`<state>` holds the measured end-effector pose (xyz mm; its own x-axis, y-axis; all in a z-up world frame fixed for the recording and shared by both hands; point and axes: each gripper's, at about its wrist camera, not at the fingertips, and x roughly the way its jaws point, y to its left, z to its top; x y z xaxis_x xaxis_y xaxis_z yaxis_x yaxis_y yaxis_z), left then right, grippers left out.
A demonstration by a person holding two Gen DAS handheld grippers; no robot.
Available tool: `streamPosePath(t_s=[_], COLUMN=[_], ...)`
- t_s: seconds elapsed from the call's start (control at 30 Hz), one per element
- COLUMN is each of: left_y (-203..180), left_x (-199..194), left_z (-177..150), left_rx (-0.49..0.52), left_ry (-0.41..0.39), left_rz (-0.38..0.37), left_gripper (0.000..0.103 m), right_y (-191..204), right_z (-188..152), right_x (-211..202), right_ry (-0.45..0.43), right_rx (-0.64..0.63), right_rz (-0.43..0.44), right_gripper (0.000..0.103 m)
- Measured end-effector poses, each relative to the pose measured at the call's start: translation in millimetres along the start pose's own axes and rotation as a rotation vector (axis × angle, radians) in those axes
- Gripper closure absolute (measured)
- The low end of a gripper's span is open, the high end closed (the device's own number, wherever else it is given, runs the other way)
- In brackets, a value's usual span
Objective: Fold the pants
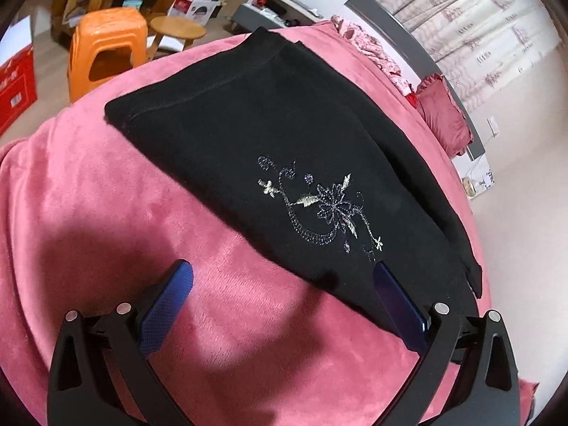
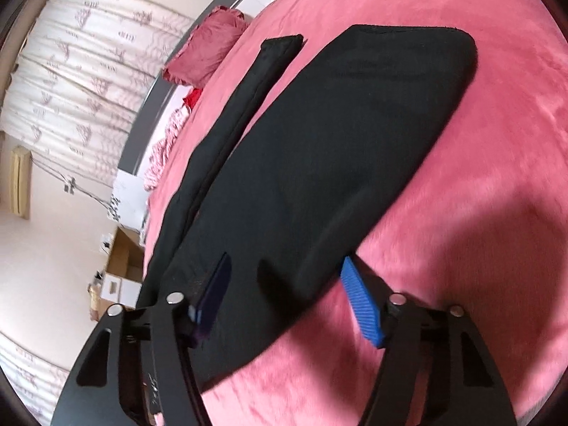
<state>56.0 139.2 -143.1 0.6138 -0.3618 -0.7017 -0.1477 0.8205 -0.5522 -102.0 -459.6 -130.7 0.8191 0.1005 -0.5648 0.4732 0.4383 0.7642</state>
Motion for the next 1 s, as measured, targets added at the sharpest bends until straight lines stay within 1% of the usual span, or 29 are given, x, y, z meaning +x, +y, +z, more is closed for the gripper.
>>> streamPosePath(t_s=[0.07,0.13,0.2,0.23,0.3,0.37,0.47,0.6,0.7,0.77,0.83,0.87,0.93,1.0], left_y=[1,3,10,14,21,19,12,19,21,17,11,11,13,22], left_x=[1,3,6,7,8,10,14,18,21,25,25,24,22,20], left_z=[4,12,22,24,28,31,33,43,50,51,49,48,47,47], left_rx=[0.000,-0.013,-0.040,-0.059,-0.102,-0.107,-0.106,-0.141,-0.175,-0.162,-0.122,-0.106,-0.111,-0.147], left_ry=[-0.011,-0.031,-0.058,-0.071,-0.082,-0.079,-0.080,-0.083,-0.075,-0.060,-0.049,-0.050,-0.057,-0.065], left_rz=[-0.008,-0.037,-0.098,-0.124,-0.157,-0.152,-0.118,-0.150,-0.163,-0.144,-0.133,-0.127,-0.099,-0.027], left_gripper=[0.003,0.003,0.003,0.003,0.003,0.003,0.003,0.003,0.003,0.003,0.003,0.005,0.022,0.061], right_y=[-2,-2,-4,-5,-4,-7,-4,-3,-2,-2,1,3,7,10], right_z=[3,3,4,3,5,3,4,5,8,8,9,9,10,10], right_x=[2,4,5,6,9,7,8,8,11,12,15,17,20,22], right_ry=[-0.014,-0.022,-0.030,-0.034,-0.036,-0.038,-0.040,-0.045,-0.051,-0.055,-0.055,-0.056,-0.058,-0.061], right_rx=[-0.002,-0.011,-0.015,-0.018,-0.023,-0.019,-0.024,-0.028,-0.041,-0.053,-0.084,-0.104,-0.137,-0.161], right_rz=[0.017,0.027,0.036,0.043,0.045,0.054,0.062,0.076,0.068,0.066,0.053,0.043,0.023,0.006], right_gripper=[0.047,0.053,0.057,0.058,0.062,0.062,0.062,0.063,0.066,0.067,0.068,0.068,0.069,0.070])
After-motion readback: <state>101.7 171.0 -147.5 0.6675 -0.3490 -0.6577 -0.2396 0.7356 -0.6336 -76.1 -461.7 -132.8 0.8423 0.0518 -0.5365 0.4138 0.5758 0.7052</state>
